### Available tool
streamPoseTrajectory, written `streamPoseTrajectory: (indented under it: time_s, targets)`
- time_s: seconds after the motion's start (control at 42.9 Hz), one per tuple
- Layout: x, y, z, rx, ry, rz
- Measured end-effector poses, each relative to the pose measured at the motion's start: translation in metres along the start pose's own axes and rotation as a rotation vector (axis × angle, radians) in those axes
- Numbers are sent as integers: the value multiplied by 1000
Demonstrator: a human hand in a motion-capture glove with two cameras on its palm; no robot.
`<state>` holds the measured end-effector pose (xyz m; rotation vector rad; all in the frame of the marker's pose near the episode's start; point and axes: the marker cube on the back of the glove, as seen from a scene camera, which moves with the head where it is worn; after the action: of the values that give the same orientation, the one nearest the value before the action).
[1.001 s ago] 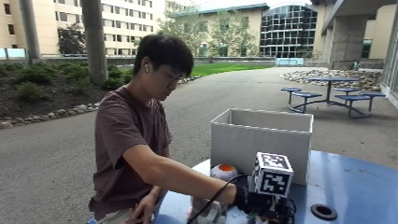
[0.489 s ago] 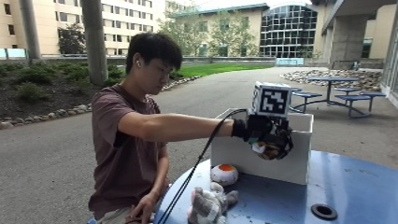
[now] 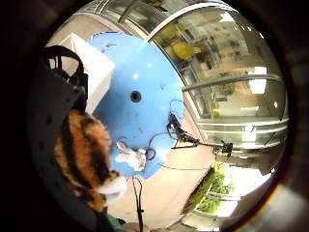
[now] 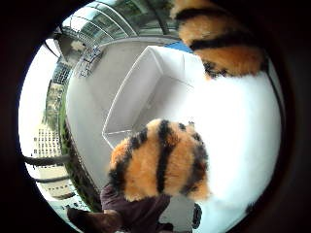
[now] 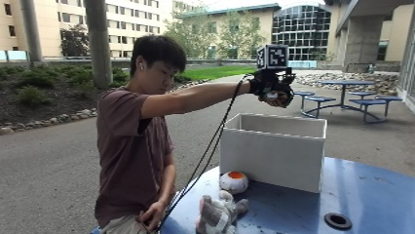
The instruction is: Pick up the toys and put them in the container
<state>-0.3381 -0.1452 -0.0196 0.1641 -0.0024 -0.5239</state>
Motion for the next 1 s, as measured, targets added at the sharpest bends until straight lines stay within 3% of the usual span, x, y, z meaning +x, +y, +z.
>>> streamPoseTrajectory:
  time_s: [0.256, 0.442, 0.559, 0.629, 0.722, 0.815, 1.001]
  targets:
    - [-80, -45, 25, -71, 58, -93]
    - [-80, -61, 61, -343, 13, -56]
    - [-105, -75, 58, -385, -5, -2]
    - [-83, -72, 54, -374, -24, 136]
    - [-54, -53, 45, -344, -2, 33]
    - [-12, -35, 35, -333, -71, 182]
    - [69, 34, 34, -378, -33, 254]
